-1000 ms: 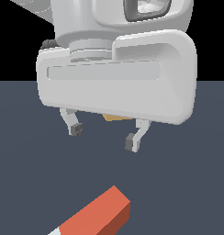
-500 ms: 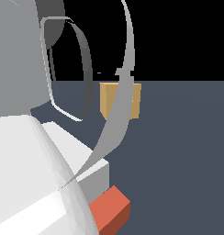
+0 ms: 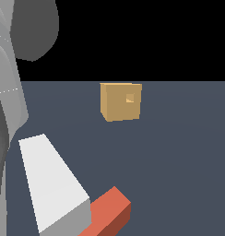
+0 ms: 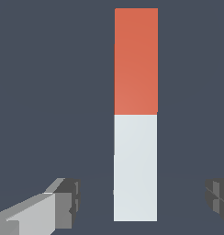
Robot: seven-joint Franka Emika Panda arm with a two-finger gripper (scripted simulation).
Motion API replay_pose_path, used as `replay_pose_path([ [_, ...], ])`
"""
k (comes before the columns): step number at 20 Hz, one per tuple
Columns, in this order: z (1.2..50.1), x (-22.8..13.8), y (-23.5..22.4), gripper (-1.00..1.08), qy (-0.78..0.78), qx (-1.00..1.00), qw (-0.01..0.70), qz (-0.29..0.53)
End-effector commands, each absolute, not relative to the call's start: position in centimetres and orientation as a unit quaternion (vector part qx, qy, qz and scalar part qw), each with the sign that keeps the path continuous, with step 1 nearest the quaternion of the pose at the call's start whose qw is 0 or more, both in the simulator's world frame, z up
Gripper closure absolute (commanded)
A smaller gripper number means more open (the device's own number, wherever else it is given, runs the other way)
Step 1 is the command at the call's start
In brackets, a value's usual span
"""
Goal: Insert the peg into the horizontal hole in a box.
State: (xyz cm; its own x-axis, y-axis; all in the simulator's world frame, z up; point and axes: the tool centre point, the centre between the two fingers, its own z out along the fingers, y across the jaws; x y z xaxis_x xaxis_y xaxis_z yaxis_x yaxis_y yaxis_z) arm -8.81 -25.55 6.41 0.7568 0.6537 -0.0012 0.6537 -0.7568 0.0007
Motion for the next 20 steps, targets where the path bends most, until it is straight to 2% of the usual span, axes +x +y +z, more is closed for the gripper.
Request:
replay_pose_path([
  [1,5.7,-8.9,-25.5,-0.92,0.348,0.937,0.000,-0.001],
  [13,1.7,-9.0,-25.6,-0.92,0.346,0.938,0.000,0.000],
  [14,1.7,-9.0,-25.6,1.08,0.346,0.938,0.000,0.000],
  [20,1.7,-9.0,-25.6,1.08,0.346,0.938,0.000,0.000],
])
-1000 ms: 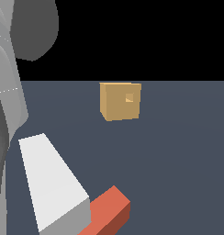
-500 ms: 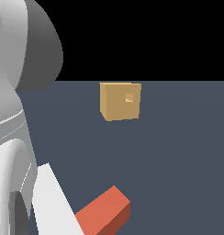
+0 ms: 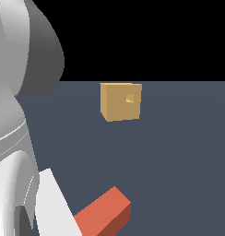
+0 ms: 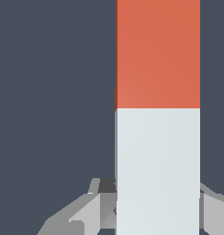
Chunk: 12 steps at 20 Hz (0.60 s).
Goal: Insert the peg into the horizontal hole in a box.
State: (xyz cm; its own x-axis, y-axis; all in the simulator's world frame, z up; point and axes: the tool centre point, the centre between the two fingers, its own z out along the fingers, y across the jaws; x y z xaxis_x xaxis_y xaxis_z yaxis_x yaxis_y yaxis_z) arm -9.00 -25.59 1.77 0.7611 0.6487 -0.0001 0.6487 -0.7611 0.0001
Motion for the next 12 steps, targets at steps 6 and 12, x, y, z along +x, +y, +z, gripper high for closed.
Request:
replay_pose_path([
  [6,1.8,-8.9,-25.5,1.08,0.347,0.938,0.000,0.000],
  [12,2.2,-7.2,-24.6,1.08,0.369,0.929,0.000,0.000],
])
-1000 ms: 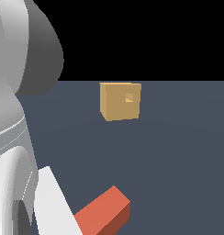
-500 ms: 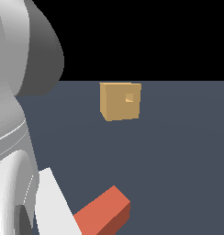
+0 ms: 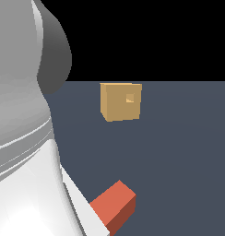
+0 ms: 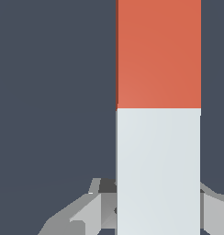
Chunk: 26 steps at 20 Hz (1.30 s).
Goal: Insert the peg into the horizontal hole in a box.
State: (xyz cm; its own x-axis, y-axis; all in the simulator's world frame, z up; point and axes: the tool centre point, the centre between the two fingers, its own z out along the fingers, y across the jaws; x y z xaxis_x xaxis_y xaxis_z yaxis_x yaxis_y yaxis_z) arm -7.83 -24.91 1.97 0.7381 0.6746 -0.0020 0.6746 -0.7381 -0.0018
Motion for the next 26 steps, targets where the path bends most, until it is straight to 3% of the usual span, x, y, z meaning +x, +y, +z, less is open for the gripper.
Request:
replay_pose_path([
  [1,2.3,-6.7,-24.3,1.08,-0.376,-0.927,0.000,0.000],
  [12,4.6,1.5,-17.5,1.08,-0.491,-0.871,-0.001,0.001],
  [26,8.5,11.0,-0.7,1.08,-0.681,-0.732,-0.001,0.001],
])
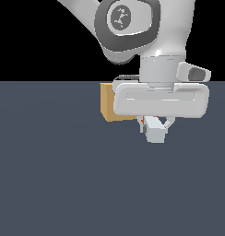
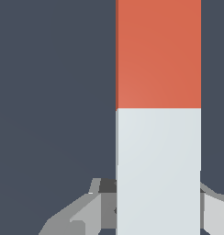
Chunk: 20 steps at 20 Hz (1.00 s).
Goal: Insert the peg into the horizontal hole in a box.
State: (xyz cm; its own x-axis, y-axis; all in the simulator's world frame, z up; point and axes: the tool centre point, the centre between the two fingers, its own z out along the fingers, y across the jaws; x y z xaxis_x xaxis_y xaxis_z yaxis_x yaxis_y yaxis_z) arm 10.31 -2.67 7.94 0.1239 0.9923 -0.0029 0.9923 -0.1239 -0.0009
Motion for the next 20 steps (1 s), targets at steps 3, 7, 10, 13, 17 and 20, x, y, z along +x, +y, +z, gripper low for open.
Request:
replay_pose_path([
  [3,9.3,11.9,3.0,1.08,0.714,0.700,0.001,0.000],
  [7,10.1,12.4,7.4,1.08,0.750,0.661,0.001,0.000],
  [10,10.6,12.5,10.2,1.08,0.772,0.636,0.001,0.000],
  [13,11.0,12.4,12.1,1.08,0.786,0.618,0.000,0.000],
  [17,11.1,12.3,13.0,1.08,0.793,0.609,0.000,0.000],
  [20,11.1,12.3,13.0,1.08,0.793,0.609,0.000,0.000],
])
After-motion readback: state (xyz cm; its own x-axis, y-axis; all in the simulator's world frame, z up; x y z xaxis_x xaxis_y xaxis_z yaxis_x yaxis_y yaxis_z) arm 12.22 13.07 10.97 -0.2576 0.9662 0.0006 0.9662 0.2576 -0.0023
